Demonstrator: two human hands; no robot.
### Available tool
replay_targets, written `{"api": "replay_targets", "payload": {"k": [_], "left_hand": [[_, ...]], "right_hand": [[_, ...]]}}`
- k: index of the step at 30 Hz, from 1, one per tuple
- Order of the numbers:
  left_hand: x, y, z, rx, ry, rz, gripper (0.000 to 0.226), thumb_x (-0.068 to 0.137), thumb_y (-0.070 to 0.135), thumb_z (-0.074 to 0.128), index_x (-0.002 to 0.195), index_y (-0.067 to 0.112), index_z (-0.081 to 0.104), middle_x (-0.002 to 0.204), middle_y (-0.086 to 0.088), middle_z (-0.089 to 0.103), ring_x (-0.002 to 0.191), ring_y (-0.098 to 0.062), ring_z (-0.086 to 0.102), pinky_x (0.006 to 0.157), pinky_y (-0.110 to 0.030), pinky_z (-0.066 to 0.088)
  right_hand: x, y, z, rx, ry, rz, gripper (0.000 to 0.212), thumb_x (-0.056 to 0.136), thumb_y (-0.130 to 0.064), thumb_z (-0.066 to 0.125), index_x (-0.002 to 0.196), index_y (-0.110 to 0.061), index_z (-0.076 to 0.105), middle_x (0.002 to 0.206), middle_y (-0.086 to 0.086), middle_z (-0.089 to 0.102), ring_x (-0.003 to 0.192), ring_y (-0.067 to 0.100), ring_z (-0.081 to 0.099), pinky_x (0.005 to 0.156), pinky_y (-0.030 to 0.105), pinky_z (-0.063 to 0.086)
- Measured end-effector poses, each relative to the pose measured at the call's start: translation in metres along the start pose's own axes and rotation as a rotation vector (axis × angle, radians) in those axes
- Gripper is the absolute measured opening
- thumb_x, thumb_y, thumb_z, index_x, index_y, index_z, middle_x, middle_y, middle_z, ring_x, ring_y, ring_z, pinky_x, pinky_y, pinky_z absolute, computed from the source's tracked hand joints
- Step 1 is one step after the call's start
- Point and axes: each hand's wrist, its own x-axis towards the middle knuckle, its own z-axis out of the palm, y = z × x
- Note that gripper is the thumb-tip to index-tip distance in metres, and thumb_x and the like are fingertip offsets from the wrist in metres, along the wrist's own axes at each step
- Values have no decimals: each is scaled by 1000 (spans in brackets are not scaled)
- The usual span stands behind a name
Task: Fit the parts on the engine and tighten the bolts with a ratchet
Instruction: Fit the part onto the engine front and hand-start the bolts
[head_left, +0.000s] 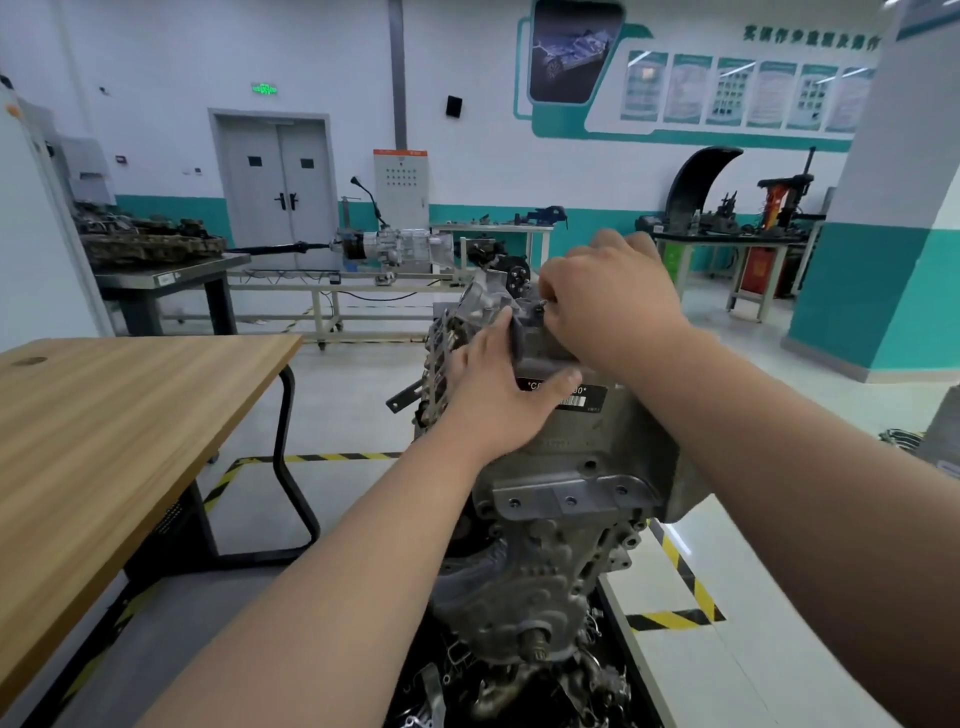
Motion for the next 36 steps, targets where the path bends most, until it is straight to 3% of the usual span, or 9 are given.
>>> {"api": "replay_targets", "payload": {"k": [4,15,20,25,26,29,31,34,36], "left_hand": [[8,2,8,116,122,40,93,78,70,56,150,20,25,150,-9,37,138,-34,28,111,-50,27],[4,-1,9,-4,77,57,95,78,69,58,151,20,24,151,-7,35,138,-30,23,107,-49,29],[5,-3,10,-13,89,65,92,78,70,57,149,19,30,148,-7,39,136,-31,27,109,-49,30],[6,-3,12,4,101,68,91,79,69,57,148,16,31,148,-8,39,137,-31,27,111,-46,27],[6,-3,12,-1,101,63,90,78,69,58,147,16,33,147,-8,41,137,-31,28,111,-46,28],[6,-2,12,4,96,62,89,77,69,59,144,15,37,143,-8,46,135,-31,33,111,-49,29],[7,-1,9,28,51,43,89,78,68,60,145,15,36,144,-7,45,135,-30,33,113,-47,27],[18,6,-12,-237,-103,-94,65,82,57,62,136,24,46,127,3,55,120,-18,49,92,-32,44],[29,15,-27,-376,-91,-138,42,88,41,61,127,26,58,110,8,63,99,-6,58,72,-20,42]], "right_hand": [[15,1,-2,-100,-97,-74,12,90,-15,54,93,-21,63,82,-2,53,86,21,37,93,39,31],[22,-5,10,-239,-168,-203,16,89,-11,54,80,-23,50,75,-4,50,82,21,40,79,35,21],[24,2,10,-169,-176,-147,14,92,-14,53,93,-25,62,87,-2,56,87,21,40,81,36,23],[26,2,14,-100,-143,-63,8,91,-15,55,95,-19,60,99,3,56,104,28,55,90,38,34],[27,1,14,-93,-142,-34,4,91,-16,55,89,-18,56,95,3,54,104,29,55,92,40,35],[26,-2,15,-109,-158,37,26,90,-16,55,69,-17,40,73,1,42,100,30,55,92,43,36],[26,-2,14,-65,-177,82,20,89,-17,55,73,-18,44,77,2,44,103,31,54,94,44,37],[29,2,14,104,-219,202,8,88,-21,59,87,-20,52,85,4,47,99,30,48,89,43,40],[33,5,14,191,-257,268,17,88,-22,59,79,-14,48,76,4,45,90,28,43,77,39,42]]}}
